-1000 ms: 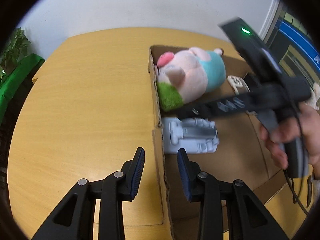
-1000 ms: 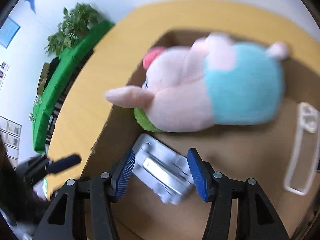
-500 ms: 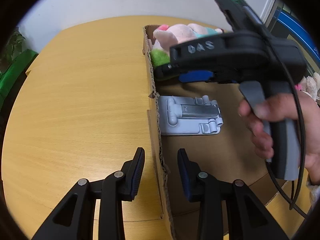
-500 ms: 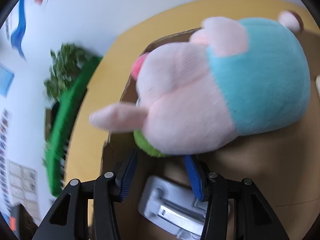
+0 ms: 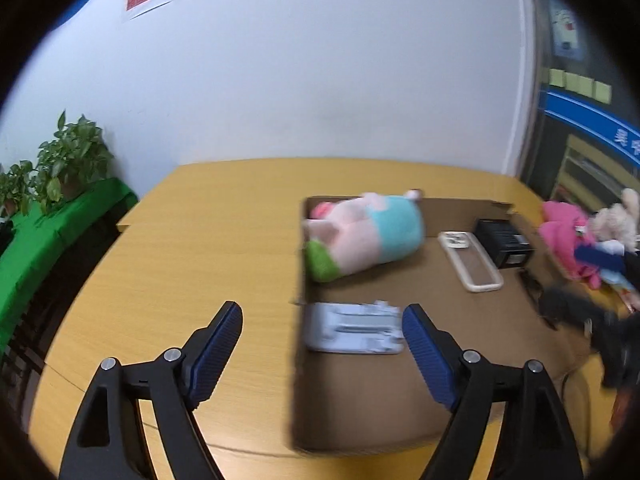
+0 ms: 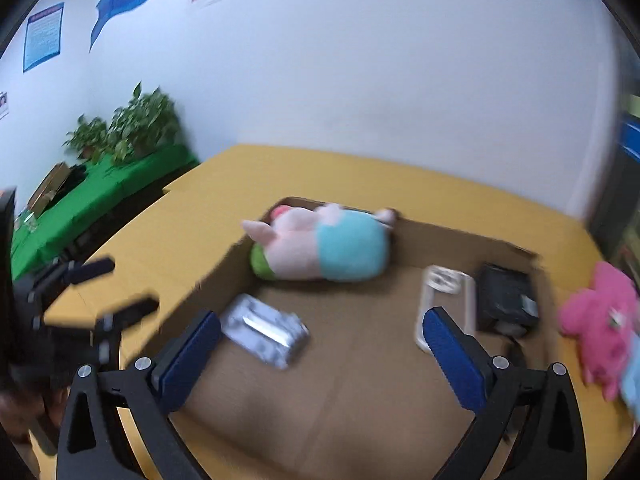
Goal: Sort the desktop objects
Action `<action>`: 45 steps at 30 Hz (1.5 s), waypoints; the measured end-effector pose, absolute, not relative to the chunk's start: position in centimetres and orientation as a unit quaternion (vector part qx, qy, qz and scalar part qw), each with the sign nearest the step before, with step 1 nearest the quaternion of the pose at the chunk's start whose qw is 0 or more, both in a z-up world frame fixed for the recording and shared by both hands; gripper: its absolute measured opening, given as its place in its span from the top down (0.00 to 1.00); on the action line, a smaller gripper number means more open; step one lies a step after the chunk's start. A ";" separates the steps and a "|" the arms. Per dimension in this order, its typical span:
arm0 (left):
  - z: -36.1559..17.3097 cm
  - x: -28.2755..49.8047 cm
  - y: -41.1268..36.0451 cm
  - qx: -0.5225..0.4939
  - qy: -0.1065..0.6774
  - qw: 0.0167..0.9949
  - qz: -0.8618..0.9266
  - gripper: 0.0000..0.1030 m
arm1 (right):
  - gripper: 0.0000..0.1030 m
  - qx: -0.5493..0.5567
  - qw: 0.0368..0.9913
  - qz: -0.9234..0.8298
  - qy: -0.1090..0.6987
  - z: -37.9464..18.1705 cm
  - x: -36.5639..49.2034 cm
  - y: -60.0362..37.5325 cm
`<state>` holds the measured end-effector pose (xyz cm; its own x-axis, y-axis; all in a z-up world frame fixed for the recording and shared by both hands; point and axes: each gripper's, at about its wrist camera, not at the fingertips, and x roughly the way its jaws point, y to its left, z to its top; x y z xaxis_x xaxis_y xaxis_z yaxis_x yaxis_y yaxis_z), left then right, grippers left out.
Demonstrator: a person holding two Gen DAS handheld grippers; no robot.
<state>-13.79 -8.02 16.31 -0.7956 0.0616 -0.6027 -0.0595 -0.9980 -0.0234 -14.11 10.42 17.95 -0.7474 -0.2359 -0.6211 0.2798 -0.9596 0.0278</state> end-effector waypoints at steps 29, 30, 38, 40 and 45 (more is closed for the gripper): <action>7.3 -9.8 0.2 -0.221 0.020 0.012 0.975 0.12 | 0.00 0.234 0.039 -0.972 -0.006 7.3 -8.1 19.9; 7.3 -9.8 0.2 -0.221 0.020 0.013 0.975 0.12 | 0.00 0.233 0.039 -0.972 -0.006 7.3 -8.1 19.8; 7.4 -9.8 0.2 -0.221 0.021 0.012 0.975 0.12 | 0.00 0.234 0.040 -0.971 -0.006 7.4 -8.1 19.8; 7.4 -9.8 0.2 -0.221 0.020 0.013 0.975 0.12 | 0.00 0.234 0.039 -0.971 -0.006 7.4 -8.1 19.8; 7.4 -9.8 0.2 -0.222 0.020 0.013 0.975 0.12 | 0.00 0.234 0.040 -0.971 -0.006 7.4 -8.2 19.8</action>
